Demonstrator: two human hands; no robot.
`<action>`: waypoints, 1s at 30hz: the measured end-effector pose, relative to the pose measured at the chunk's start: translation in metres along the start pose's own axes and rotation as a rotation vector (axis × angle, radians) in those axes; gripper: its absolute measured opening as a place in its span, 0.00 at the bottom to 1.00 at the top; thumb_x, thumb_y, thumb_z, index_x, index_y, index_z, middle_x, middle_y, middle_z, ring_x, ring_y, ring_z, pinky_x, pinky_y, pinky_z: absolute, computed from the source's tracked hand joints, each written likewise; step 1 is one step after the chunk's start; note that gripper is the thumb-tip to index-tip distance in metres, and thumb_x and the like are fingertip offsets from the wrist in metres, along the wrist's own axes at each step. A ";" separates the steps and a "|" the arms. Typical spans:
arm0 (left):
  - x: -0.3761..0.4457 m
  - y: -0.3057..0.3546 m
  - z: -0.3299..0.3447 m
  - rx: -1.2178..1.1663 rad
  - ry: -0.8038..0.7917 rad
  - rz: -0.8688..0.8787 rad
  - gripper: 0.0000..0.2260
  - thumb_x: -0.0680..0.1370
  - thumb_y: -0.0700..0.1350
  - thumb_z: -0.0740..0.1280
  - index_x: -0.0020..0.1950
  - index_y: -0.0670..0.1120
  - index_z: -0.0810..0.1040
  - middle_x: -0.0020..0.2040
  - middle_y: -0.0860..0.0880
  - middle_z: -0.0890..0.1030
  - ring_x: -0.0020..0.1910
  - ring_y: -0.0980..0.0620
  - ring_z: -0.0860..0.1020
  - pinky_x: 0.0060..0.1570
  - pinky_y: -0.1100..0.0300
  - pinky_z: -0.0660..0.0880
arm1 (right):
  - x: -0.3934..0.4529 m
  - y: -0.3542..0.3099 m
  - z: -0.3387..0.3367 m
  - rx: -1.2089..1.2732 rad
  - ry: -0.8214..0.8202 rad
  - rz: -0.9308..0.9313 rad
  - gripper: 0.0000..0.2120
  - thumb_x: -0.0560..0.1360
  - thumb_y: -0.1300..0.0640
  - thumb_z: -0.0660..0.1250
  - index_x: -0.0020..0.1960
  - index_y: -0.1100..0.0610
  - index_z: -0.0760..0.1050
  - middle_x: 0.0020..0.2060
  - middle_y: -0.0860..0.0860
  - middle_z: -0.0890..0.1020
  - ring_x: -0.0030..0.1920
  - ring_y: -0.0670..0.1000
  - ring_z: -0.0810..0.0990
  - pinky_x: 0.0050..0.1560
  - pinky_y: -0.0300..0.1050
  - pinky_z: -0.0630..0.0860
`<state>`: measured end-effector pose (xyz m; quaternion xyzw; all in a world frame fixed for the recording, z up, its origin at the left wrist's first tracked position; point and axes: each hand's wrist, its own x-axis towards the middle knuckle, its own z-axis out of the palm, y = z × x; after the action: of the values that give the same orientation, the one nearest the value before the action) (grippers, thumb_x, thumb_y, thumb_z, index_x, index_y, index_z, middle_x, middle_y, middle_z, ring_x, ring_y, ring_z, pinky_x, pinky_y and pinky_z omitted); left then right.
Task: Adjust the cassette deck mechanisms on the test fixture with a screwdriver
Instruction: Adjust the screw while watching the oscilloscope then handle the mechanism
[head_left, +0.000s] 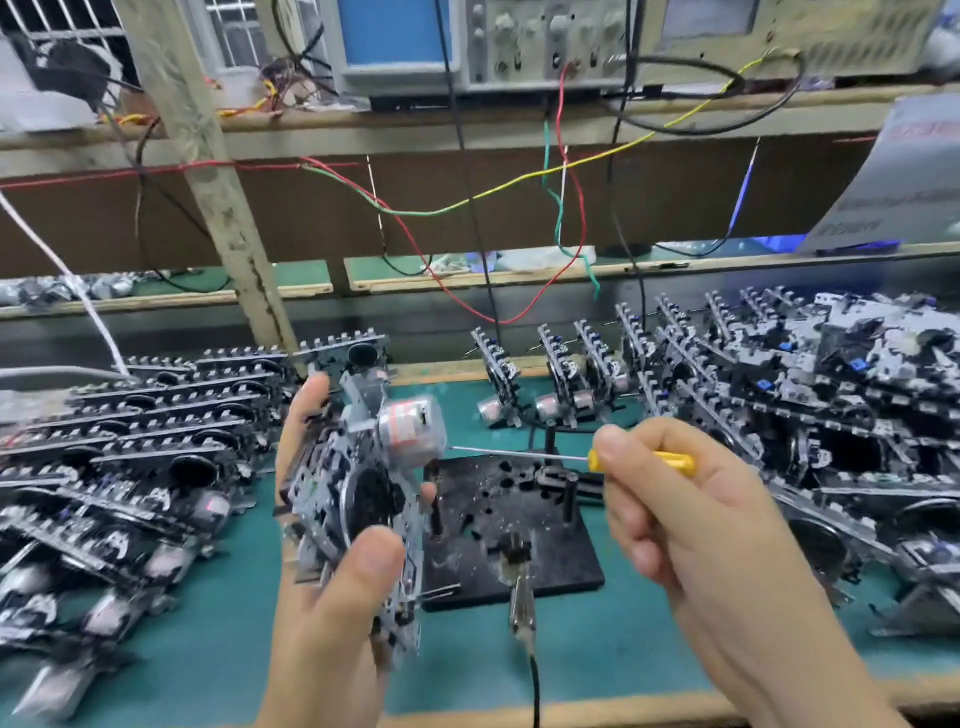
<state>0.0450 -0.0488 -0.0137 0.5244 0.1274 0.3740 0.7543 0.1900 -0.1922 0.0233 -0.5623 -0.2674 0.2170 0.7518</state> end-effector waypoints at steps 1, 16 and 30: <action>0.002 0.002 0.007 -0.050 -0.015 0.067 0.43 0.47 0.64 0.85 0.60 0.50 0.84 0.54 0.44 0.86 0.50 0.48 0.86 0.39 0.62 0.82 | 0.000 -0.002 0.000 0.000 -0.007 -0.025 0.15 0.70 0.48 0.78 0.34 0.51 0.74 0.25 0.48 0.70 0.23 0.46 0.65 0.23 0.32 0.63; 0.004 0.008 0.016 -0.030 -0.113 0.131 0.26 0.70 0.65 0.73 0.63 0.54 0.82 0.56 0.48 0.84 0.56 0.46 0.81 0.59 0.40 0.76 | 0.007 -0.026 -0.004 -0.079 -0.024 -0.211 0.12 0.74 0.53 0.71 0.34 0.51 0.73 0.24 0.45 0.64 0.24 0.45 0.58 0.22 0.33 0.57; -0.004 0.007 0.025 -0.094 -0.157 0.100 0.26 0.72 0.64 0.72 0.66 0.53 0.80 0.57 0.48 0.84 0.57 0.45 0.81 0.60 0.37 0.75 | -0.001 -0.021 -0.004 -0.024 -0.026 -0.232 0.13 0.74 0.53 0.71 0.33 0.50 0.72 0.24 0.45 0.64 0.24 0.46 0.58 0.23 0.35 0.57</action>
<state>0.0532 -0.0676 0.0023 0.5218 0.0239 0.3746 0.7661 0.1929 -0.2015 0.0425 -0.5338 -0.3430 0.1326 0.7615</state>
